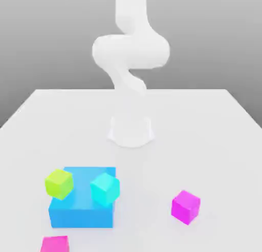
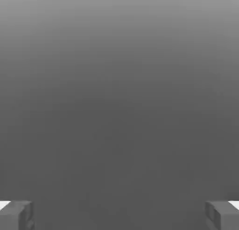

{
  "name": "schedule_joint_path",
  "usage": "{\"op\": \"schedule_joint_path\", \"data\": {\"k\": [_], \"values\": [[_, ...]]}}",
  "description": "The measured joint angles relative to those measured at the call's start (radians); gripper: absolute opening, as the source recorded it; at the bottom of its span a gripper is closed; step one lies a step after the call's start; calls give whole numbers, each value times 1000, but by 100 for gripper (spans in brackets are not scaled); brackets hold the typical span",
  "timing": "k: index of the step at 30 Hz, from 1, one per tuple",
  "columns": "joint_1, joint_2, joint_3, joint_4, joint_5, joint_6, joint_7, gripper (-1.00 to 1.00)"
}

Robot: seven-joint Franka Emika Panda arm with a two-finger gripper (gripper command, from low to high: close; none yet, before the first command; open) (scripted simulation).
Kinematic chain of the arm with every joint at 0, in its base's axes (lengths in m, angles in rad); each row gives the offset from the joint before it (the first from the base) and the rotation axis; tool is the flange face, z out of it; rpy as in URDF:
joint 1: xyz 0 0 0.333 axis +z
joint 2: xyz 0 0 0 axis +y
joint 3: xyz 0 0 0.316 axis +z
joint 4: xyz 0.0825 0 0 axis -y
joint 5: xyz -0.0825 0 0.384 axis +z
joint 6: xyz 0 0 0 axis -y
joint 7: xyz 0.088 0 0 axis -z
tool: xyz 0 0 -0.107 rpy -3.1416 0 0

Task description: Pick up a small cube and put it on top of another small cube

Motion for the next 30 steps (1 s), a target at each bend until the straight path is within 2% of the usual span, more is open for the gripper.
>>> {"op": "schedule_joint_path", "data": {"k": [11, 20, 30], "values": [[56, 405, -150, 20, 113, 99, -215, 0], [32, 731, -208, 36, 206, 179, -389, 0], [-31, 1071, -229, 48, 195, 284, -503, 0]]}}
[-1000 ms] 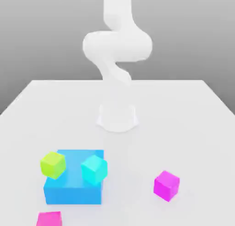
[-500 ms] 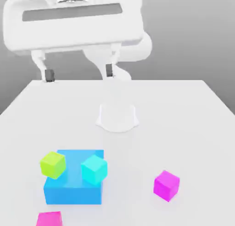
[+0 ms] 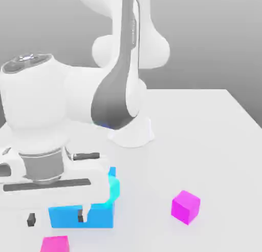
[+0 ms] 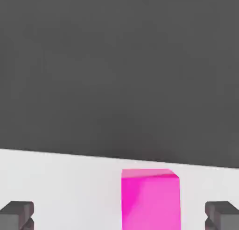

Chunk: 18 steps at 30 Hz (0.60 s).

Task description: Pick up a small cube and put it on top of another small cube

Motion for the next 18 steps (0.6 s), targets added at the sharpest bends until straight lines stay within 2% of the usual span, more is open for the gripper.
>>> {"op": "schedule_joint_path", "data": {"k": [4, 5, 12, 18], "values": [[-38, 145, 40, 28, 47, 98, -45, 0], [-48, 172, 53, 34, 57, 119, -53, -100], [-49, 175, 53, 34, 58, 120, -54, -100], [-7, -14, -15, -32, 1, -7, 30, -100]]}}
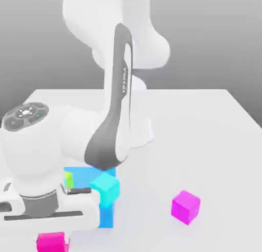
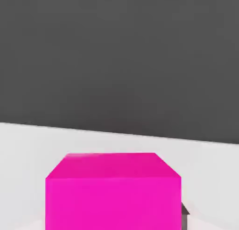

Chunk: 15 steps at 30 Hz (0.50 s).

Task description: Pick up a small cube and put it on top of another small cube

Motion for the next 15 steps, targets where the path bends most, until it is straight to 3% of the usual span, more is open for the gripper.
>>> {"op": "schedule_joint_path", "data": {"k": [7, 15], "values": [[9, -234, -73, -158, -63, -79, 228, -100], [-91, -530, -58, -345, -281, -153, 596, -100]]}}
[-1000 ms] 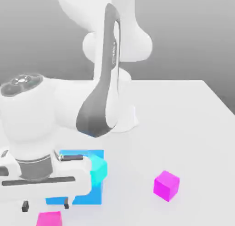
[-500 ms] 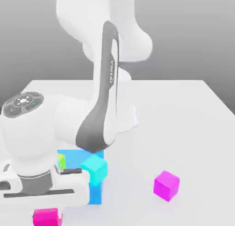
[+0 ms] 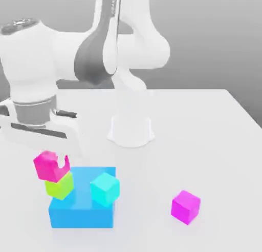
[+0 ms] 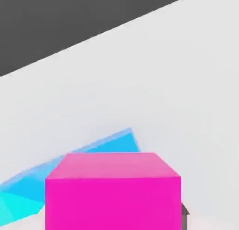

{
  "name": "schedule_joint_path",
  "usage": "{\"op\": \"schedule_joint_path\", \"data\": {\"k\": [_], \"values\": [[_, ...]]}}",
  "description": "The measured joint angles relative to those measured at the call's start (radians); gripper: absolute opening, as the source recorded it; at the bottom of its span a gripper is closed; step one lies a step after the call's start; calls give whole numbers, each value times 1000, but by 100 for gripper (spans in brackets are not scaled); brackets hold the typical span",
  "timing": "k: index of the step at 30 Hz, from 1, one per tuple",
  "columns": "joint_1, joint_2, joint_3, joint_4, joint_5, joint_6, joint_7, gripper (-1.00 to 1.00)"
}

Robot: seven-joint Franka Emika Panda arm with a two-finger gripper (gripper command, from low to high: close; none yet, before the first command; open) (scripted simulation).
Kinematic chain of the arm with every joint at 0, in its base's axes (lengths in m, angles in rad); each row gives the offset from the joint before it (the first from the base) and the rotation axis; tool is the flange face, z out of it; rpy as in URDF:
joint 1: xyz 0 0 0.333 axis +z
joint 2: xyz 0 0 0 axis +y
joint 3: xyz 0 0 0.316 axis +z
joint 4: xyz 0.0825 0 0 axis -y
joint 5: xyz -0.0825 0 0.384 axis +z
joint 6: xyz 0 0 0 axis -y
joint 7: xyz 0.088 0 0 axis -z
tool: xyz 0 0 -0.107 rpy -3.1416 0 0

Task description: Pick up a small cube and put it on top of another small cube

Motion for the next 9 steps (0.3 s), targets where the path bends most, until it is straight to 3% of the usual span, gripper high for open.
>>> {"op": "schedule_joint_path", "data": {"k": [5, 6, 9], "values": [[-9, 83, -2, -58, 12, 143, 26, -100], [-6, 112, -3, -64, 26, 176, 17, 100], [-6, 112, -3, -64, 26, 176, 17, 100]]}}
